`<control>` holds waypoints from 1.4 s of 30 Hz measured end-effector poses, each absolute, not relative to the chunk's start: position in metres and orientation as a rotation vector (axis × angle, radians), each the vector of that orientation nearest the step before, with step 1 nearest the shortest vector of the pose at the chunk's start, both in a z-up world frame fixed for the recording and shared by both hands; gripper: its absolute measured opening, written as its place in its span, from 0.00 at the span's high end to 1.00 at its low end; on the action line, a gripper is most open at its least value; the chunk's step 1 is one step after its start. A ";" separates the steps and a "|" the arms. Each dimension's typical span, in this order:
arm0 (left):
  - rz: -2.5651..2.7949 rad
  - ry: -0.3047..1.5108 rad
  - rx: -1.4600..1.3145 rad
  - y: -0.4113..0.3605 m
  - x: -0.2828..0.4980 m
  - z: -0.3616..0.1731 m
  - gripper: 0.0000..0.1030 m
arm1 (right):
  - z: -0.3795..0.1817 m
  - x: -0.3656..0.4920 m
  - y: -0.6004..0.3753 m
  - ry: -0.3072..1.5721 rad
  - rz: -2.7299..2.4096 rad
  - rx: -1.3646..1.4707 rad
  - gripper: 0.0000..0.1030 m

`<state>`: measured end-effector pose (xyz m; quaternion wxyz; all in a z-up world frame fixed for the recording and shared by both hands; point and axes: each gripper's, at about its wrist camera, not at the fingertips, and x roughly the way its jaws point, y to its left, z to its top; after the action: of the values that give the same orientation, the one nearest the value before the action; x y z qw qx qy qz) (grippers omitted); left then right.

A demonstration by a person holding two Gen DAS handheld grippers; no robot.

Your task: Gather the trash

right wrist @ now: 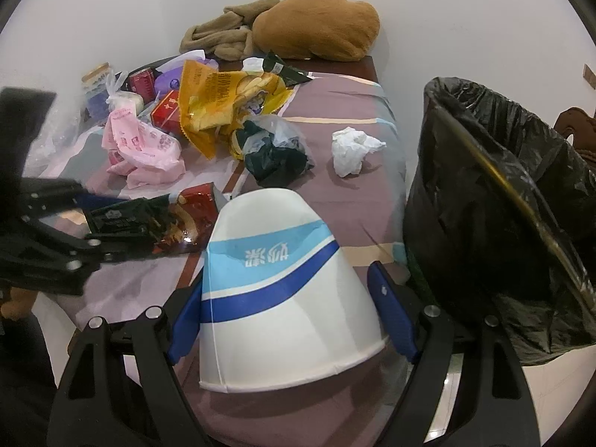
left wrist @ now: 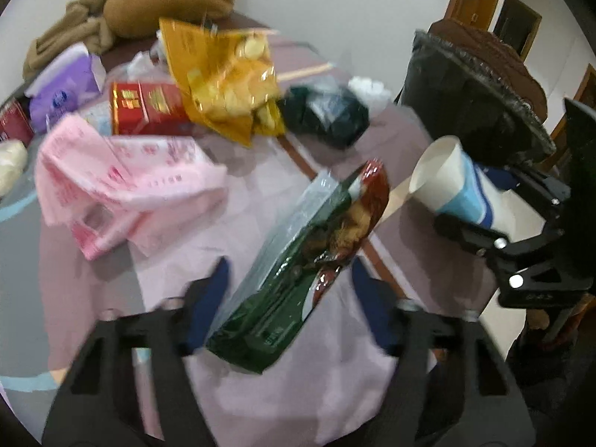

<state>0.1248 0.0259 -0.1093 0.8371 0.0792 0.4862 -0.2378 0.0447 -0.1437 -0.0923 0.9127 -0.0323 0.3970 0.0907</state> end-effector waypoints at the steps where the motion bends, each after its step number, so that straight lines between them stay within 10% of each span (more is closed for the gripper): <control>1: -0.498 1.040 0.165 0.027 0.126 -0.112 0.57 | -0.092 0.045 -0.144 0.817 0.186 -0.065 0.22; 5: -0.506 0.994 0.152 0.034 0.117 -0.105 0.84 | -0.092 0.044 -0.142 0.811 0.188 -0.063 0.22; 42: -0.409 0.666 0.090 0.002 0.097 0.002 0.84 | 0.009 0.033 -0.259 0.526 -0.122 -0.057 0.22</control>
<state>0.0970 0.0016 0.0023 0.9236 0.0437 0.3245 -0.1993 0.0335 -0.2594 0.0085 0.9634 -0.0281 0.2598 -0.0604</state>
